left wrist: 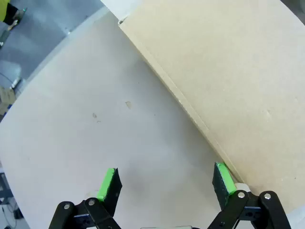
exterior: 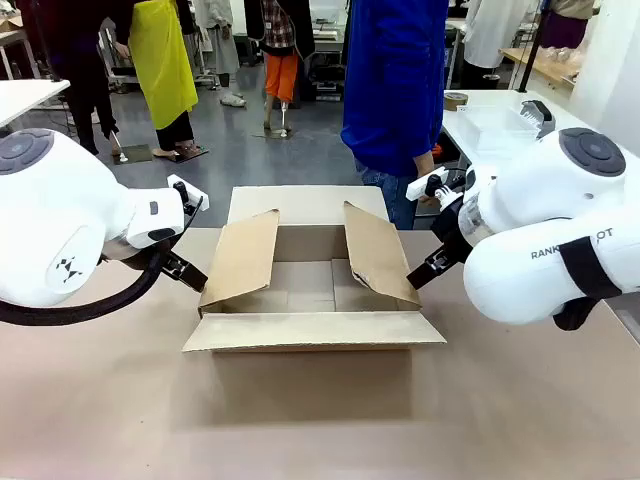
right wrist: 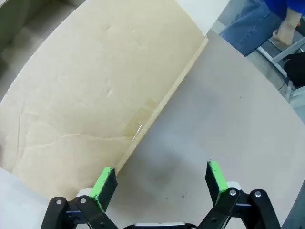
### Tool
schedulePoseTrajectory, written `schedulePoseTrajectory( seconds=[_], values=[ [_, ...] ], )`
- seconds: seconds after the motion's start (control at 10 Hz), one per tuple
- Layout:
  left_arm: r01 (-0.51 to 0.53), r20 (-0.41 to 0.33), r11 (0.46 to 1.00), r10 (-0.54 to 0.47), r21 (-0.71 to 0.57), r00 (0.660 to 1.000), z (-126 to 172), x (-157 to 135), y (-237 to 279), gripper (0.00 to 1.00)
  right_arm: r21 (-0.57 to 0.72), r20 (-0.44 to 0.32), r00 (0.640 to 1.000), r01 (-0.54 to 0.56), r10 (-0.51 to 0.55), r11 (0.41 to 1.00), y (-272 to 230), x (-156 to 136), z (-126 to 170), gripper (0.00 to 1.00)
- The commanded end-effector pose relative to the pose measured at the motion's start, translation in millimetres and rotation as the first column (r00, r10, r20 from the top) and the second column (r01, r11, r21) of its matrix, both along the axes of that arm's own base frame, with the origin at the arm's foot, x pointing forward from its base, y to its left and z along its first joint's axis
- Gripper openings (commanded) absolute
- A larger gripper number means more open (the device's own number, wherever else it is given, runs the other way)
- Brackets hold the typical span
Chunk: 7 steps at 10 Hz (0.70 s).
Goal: Pack the gift set into the box.
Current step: Place both hands on the side flaps of the Package Box and spread them outward.
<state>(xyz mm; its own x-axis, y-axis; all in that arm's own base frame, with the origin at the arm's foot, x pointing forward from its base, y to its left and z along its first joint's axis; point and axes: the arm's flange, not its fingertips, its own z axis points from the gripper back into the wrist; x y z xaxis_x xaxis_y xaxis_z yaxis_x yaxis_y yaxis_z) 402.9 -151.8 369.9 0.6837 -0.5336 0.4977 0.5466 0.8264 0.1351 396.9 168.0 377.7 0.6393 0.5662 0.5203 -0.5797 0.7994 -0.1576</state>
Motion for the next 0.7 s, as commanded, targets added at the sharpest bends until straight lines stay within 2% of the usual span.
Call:
schedulePoseTrajectory(
  seconds=[0.0,0.6],
  values=[
    [0.000,0.001,1.000,0.000,0.000,1.000,0.2,-0.1,-0.1,1.00,0.000,0.000,1.000,0.000,0.000,1.000,0.0,0.0,0.0,1.00],
    [0.000,0.001,1.000,0.000,0.000,1.000,0.2,-0.1,-0.1,1.00,0.000,0.000,1.000,0.000,0.000,1.000,0.0,0.0,0.0,1.00]
  ],
)
